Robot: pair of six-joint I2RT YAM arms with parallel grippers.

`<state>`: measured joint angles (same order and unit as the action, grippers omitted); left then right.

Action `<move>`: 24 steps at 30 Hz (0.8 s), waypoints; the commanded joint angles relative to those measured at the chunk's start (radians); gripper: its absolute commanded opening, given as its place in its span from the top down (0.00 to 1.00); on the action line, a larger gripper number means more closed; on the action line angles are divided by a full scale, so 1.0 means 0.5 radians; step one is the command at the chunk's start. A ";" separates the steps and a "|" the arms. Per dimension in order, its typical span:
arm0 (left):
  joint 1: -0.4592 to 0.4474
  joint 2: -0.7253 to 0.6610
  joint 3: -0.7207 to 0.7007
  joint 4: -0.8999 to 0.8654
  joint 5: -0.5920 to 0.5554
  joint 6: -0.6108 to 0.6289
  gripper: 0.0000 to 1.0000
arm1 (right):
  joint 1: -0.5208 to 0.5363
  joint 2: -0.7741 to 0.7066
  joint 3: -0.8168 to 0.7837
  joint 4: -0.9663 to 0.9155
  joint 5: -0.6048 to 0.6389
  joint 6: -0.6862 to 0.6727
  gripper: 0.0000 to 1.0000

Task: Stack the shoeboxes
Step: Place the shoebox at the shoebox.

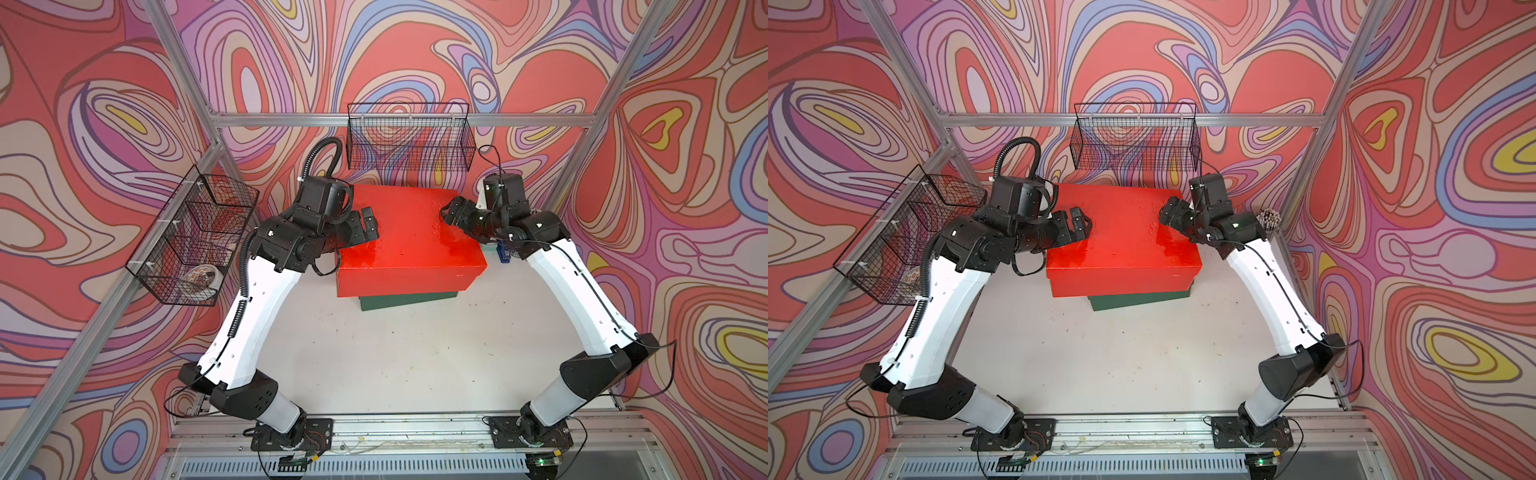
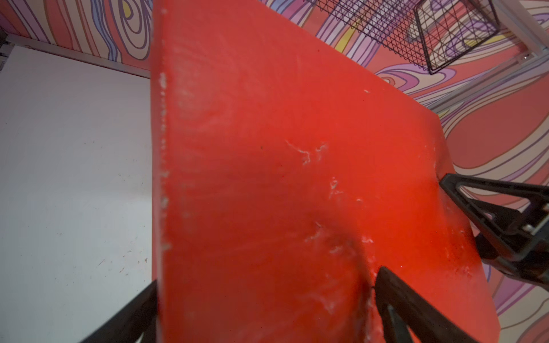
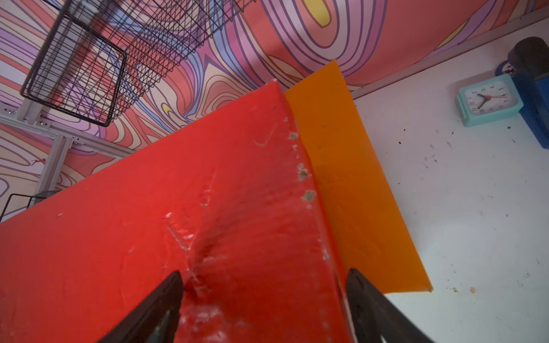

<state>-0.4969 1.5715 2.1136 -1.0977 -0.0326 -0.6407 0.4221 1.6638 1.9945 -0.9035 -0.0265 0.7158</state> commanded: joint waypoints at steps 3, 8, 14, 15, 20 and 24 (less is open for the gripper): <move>-0.001 0.190 0.075 0.464 0.902 -0.042 0.00 | 0.223 0.303 0.376 0.167 -0.390 0.086 0.14; 0.150 0.263 0.073 0.480 0.951 -0.038 0.00 | 0.222 0.515 0.617 0.061 -0.363 0.023 0.14; 0.265 0.290 -0.038 0.494 0.935 0.013 0.00 | 0.219 0.420 0.391 0.249 -0.223 -0.074 0.05; 0.284 0.287 -0.068 0.501 0.923 0.021 0.00 | 0.220 0.388 0.336 0.297 -0.211 -0.103 0.02; 0.415 0.281 -0.230 0.573 0.899 0.027 0.00 | 0.154 0.357 0.239 0.392 -0.148 -0.174 0.02; 0.550 0.307 -0.333 0.629 0.942 -0.004 0.00 | 0.035 0.369 0.208 0.412 -0.185 -0.205 0.02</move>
<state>-0.2234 1.7035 1.9808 -0.8658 0.2665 -0.6250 0.4313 1.8336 2.1216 -0.7689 0.0257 0.6163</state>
